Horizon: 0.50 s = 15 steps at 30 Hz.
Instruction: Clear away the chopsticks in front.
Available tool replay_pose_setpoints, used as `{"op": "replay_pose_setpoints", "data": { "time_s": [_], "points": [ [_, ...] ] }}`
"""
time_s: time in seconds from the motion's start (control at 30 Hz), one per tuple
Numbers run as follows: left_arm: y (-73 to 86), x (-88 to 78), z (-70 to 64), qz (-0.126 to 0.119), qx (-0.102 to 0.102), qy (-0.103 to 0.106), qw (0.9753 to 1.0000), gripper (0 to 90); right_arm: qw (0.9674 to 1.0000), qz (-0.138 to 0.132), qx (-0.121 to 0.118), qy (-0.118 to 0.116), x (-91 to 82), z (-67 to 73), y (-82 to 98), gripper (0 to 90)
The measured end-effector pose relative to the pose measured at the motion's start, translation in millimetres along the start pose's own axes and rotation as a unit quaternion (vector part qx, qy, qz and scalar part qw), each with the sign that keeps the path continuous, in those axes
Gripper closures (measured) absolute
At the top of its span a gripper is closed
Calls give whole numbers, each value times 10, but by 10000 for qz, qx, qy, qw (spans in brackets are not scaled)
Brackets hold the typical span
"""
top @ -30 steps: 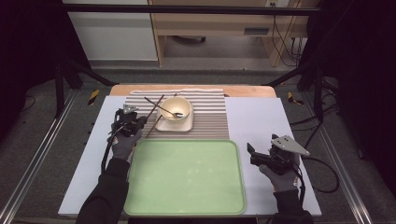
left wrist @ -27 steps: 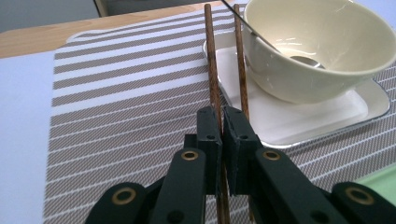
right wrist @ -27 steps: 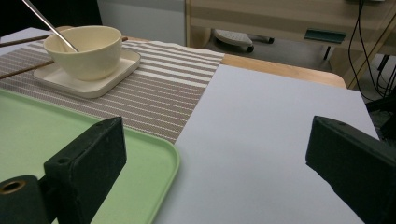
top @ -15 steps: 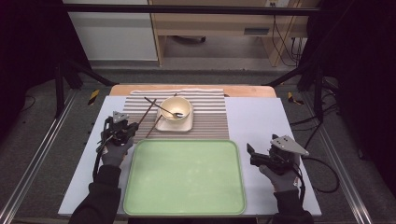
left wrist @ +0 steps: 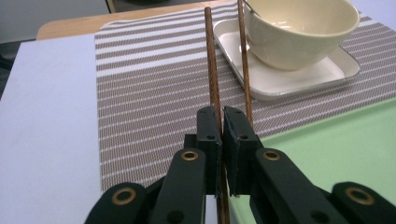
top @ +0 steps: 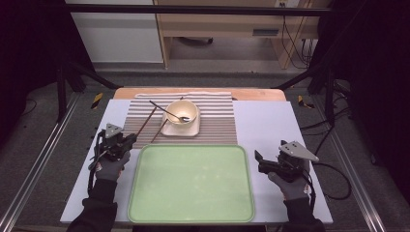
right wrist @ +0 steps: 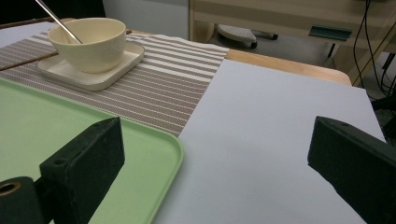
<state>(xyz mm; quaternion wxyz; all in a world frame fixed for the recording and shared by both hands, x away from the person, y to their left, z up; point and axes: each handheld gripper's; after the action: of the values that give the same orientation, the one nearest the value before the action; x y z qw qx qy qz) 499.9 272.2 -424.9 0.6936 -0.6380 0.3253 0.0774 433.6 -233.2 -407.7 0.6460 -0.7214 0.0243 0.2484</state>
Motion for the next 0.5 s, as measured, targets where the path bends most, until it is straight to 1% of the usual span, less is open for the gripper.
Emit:
{"op": "replay_pose_setpoints", "data": {
  "time_s": [0.07, 0.13, 0.17, 0.27, 0.4, 0.5],
  "points": [
    [34, -54, -4, 11, 29, -36, 10000, 851, 10000, 5, -2, 0, 1, -4, 2, 39],
    [65, -124, -5, -19, 34, -22, 10000, 851, 10000, 17, -7, 2, -1, -7, 7, 39],
    [96, -188, -5, -55, 19, -28, 10000, 852, 10000, 25, -7, -4, -3, -6, 7, 38],
    [144, -291, -1, -130, -1, 3, 9999, 852, 10000, 23, 4, -13, -7, -6, 7, 37],
    [193, -396, -1, -198, -48, 10, 9998, 851, 10000, 28, -1, -27, -6, 4, 9, 37],
    [230, -463, -31, -231, -38, 20, 9997, 851, 10000, 35, -20, -27, -5, 10, 10, 37]
  ]
}}
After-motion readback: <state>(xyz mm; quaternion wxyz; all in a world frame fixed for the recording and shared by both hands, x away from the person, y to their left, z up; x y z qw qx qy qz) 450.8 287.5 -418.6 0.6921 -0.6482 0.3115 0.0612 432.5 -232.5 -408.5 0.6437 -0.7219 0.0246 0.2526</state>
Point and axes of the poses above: each handheld gripper's, and its own axes: x roughly forward along the jaws, y roughly out of its underside, z roughly to its left, and after that the axes turned 1 degree about y, right-handed
